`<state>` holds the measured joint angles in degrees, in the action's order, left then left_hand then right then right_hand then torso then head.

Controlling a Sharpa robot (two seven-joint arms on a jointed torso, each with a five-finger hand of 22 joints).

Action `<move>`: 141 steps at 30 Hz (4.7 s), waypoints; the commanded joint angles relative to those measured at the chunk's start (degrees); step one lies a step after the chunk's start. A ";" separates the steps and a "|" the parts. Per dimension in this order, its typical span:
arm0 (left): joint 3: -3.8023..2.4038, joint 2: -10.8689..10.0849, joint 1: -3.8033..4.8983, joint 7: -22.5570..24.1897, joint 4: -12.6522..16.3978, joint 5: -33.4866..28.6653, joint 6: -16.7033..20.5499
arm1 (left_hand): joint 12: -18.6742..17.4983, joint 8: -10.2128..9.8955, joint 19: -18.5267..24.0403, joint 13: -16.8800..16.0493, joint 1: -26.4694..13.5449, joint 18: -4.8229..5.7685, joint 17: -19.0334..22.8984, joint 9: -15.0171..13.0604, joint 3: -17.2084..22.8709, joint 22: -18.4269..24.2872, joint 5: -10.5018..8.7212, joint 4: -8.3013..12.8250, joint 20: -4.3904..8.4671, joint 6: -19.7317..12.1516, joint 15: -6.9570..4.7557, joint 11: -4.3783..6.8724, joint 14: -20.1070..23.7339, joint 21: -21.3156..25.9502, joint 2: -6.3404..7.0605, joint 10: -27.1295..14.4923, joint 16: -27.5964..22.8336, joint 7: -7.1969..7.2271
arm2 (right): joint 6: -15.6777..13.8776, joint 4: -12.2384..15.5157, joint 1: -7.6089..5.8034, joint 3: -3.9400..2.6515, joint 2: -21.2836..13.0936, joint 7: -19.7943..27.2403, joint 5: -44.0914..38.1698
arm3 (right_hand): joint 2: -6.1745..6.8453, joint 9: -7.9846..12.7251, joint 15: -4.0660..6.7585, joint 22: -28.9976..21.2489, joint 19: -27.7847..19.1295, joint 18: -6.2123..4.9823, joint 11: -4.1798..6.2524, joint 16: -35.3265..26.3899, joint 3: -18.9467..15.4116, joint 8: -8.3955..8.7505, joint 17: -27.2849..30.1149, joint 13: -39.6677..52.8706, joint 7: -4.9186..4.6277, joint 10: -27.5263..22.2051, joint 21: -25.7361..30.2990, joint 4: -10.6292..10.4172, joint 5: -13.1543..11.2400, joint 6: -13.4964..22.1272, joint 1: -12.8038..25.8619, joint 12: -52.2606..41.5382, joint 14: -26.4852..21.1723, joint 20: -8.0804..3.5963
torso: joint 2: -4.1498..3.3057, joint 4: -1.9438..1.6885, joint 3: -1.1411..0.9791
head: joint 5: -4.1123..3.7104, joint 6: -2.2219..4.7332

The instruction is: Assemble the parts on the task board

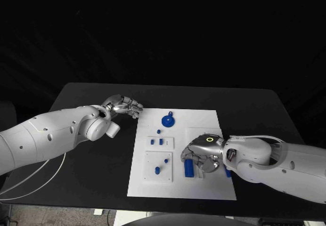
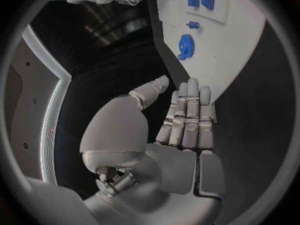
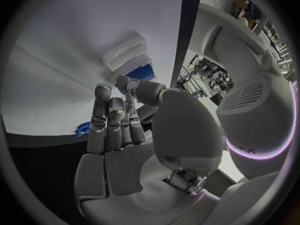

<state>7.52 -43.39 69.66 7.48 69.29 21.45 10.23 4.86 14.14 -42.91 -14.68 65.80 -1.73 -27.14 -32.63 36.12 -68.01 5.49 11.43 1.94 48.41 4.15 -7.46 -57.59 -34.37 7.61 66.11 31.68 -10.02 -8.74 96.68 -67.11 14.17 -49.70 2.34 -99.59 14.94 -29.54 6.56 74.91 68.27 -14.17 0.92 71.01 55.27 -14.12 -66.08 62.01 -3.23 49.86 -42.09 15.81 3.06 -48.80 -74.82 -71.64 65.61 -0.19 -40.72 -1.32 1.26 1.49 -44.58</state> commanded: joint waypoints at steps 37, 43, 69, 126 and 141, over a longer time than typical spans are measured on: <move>-0.04 0.28 0.02 1.78 0.18 -0.31 0.06 | -0.22 0.52 -0.24 0.01 -0.38 -1.13 -0.57 0.08 -0.16 -0.32 -0.33 -0.60 -0.41 -0.30 0.01 0.10 -0.55 0.49 0.23 -0.04 -0.48 -0.03 | 19.98 -3.96 -6.06 -1.55 -13.17 -33.70 40.36 | -6.66 -2.04 -1.06 0.43 2.75 -0.83 -1.59 -0.23 -25.28 -4.12 1.56 -3.63 -3.76 4.02 -0.72 -12.92 -0.26 -4.62 27.00 -1.22 4.39 -1.34 | 0.00 0.07 0.01 | -3.10 1.98; -0.03 0.33 0.02 1.80 0.11 -0.31 -0.05 | -0.21 0.54 -0.25 0.01 -0.35 -1.15 -0.63 0.08 -0.15 -0.34 -0.32 -0.59 -0.40 -0.29 0.00 0.11 -0.57 0.51 0.20 -0.03 -0.52 -0.02 | 24.55 -2.93 -6.06 -1.53 -13.19 -36.60 40.05 | -7.28 -2.40 -0.41 0.40 4.78 -0.83 -0.96 0.16 -26.91 -4.15 1.27 -4.00 -3.18 6.38 -1.38 -13.82 -0.26 -5.14 29.02 -1.11 6.85 -1.84 | 0.03 -0.01 -0.02 | -3.18 1.76; -0.01 -0.18 0.02 1.65 0.11 -0.31 0.07 | -0.21 0.59 -0.27 0.00 -0.29 -1.16 -0.79 0.08 -0.16 -0.41 -0.33 -0.55 -0.37 -0.26 -0.02 0.12 -0.61 0.56 0.24 -0.03 -0.62 0.01 | 20.10 1.31 -4.51 -0.82 -12.83 -35.56 38.08 | -6.68 -2.48 -0.35 0.38 5.18 -0.83 -0.80 -0.31 -27.00 -3.84 0.48 -3.72 -3.00 7.78 -1.21 -12.45 -0.25 -6.10 28.23 -0.48 8.05 -1.78 | -0.02 -0.01 0.01 | -3.67 1.09; 0.02 -0.75 0.02 0.96 0.32 -0.31 -0.25 | -0.23 0.61 -0.35 0.01 -0.22 -1.15 -1.16 0.14 -0.17 -0.58 -0.31 -0.54 -0.36 -0.37 -0.05 0.09 -0.72 0.66 0.23 -0.09 -0.85 0.00 | 18.07 -2.28 -1.80 -0.46 -12.21 -33.54 37.22 | -8.89 -2.50 -0.05 0.63 6.14 -0.83 -0.33 -1.90 -11.62 -3.70 -0.54 -2.39 -2.46 9.94 -1.24 -6.51 -0.27 -9.42 24.95 0.87 9.08 -0.41 | 0.01 0.01 -0.07 | -2.99 0.69; 0.02 -0.58 0.02 0.87 0.32 -0.31 -0.34 | -0.26 0.62 -0.39 0.02 -0.64 -1.12 -1.45 0.20 -0.30 -0.70 -0.32 -0.94 -0.37 -0.47 -0.03 0.06 -0.73 0.80 0.17 -0.17 -1.10 -0.04 | 15.14 1.45 -5.29 -0.48 -14.44 -30.99 47.88 | -7.67 -2.55 0.10 0.60 6.51 -0.83 -0.19 -1.91 -11.93 -3.76 -0.86 -2.19 -2.31 10.39 -1.31 -7.09 -0.26 -9.87 26.83 1.07 9.38 -0.51 | -0.03 -0.04 -0.04 | -2.99 0.84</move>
<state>7.57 -44.06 69.65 8.11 69.46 21.44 10.32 4.86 14.60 -43.11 -14.69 65.57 -1.73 -28.50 -32.49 35.86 -68.62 5.49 10.85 1.74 48.41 4.15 -7.46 -57.99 -33.92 7.85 66.12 30.79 -10.02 7.97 97.62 -72.43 13.66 -64.43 -30.09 -57.12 7.20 -32.01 6.65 74.95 74.53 -14.53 0.73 69.17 43.33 -17.62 -66.88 59.76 -5.42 59.71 -43.21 8.92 3.05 -58.27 -48.53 -70.89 74.74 -0.69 -40.73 -1.31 1.22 -1.57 -43.71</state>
